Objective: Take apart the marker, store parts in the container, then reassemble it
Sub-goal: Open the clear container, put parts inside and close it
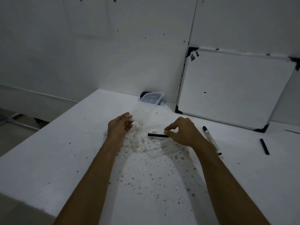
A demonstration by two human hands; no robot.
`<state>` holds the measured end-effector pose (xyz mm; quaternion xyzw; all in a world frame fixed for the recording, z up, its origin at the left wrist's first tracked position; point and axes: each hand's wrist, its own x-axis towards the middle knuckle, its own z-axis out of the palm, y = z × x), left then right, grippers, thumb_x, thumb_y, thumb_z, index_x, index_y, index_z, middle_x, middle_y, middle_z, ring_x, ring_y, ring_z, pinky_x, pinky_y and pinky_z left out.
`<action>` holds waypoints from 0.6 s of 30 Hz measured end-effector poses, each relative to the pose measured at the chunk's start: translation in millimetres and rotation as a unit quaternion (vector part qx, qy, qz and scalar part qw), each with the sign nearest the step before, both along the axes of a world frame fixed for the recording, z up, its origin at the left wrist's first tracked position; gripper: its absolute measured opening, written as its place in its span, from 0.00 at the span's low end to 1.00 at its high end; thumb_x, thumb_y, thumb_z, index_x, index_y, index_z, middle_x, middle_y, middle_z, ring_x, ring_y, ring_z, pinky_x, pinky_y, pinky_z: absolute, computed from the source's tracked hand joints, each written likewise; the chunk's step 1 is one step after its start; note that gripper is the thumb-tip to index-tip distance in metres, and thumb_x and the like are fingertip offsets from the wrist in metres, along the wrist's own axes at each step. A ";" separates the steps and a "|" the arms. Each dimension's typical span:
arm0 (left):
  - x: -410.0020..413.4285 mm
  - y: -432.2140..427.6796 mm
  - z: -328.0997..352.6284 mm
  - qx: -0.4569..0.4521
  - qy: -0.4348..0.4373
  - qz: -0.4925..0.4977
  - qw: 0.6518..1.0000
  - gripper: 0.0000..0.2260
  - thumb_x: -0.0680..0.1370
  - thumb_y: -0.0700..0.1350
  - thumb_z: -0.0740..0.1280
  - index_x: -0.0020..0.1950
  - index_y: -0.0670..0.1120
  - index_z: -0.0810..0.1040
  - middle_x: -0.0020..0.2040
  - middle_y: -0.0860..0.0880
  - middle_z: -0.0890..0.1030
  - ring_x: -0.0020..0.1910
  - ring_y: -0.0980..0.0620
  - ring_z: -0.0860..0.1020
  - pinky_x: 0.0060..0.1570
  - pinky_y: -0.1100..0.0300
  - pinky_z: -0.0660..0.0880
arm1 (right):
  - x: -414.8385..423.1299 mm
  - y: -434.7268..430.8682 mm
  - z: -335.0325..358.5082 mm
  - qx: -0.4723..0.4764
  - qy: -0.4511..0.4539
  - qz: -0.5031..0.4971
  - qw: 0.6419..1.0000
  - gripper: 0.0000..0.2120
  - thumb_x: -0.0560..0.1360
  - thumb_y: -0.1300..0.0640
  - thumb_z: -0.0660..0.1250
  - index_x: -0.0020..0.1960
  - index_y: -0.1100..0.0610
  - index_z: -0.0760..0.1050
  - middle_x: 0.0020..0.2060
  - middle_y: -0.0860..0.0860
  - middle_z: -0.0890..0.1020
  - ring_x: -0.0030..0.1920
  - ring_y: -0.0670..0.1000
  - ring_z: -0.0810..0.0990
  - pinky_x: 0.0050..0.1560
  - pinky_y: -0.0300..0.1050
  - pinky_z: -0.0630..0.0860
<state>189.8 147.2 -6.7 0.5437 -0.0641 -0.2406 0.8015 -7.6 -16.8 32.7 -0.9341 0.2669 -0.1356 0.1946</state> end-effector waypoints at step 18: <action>-20.7 9.0 11.2 0.165 -0.336 -0.128 0.918 0.19 0.85 0.58 0.54 0.72 0.54 0.73 0.68 0.52 0.78 0.67 0.52 0.75 0.69 0.53 0.69 | -24.7 -0.6 4.1 0.302 -0.236 -0.152 0.911 0.12 0.80 0.60 0.69 0.63 0.58 0.81 0.42 0.52 0.86 0.34 0.45 0.81 0.35 0.36 0.77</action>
